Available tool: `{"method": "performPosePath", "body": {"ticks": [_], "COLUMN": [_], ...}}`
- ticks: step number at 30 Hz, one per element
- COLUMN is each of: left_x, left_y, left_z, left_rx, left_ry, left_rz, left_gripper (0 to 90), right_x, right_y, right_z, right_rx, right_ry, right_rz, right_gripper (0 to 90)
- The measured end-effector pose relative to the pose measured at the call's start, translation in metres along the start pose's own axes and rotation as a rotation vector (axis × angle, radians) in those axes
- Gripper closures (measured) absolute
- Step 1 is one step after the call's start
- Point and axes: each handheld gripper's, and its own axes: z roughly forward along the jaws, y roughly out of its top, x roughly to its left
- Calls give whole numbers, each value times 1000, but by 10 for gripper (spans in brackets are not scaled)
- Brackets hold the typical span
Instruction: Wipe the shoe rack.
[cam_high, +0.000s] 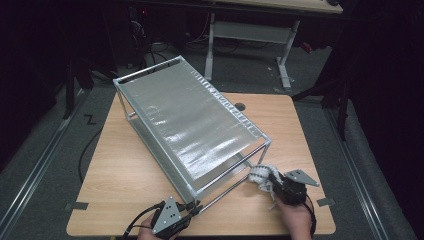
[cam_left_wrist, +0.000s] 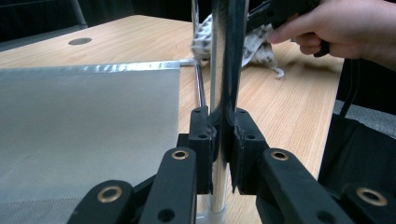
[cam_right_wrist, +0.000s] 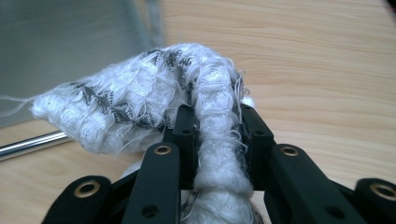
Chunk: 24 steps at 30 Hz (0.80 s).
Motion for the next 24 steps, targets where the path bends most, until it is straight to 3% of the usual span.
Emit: {"method": "performPosePath", "body": {"ticks": [7,15,19,24], "left_x": [0,0,2,10], "left_y": [0,-3,-7,-14], "left_z": [1,-10,-22,-43], "left_rx": [1,7,18,34], "left_ry": [-3,40,89,176], "left_rz": [3,1,1,-13], "left_gripper": [807,804,800,794], "right_x": [-28,-30,-20,11], "right_y": [-2,7,16,32], "right_z": [-12,-11,-3,1], "right_rx": [-51,-96,-109,-158], "right_ry": [-101,-128,-95,-17], "right_rz": [75,72,50,-23], "right_gripper": [729,729,728,727]}}
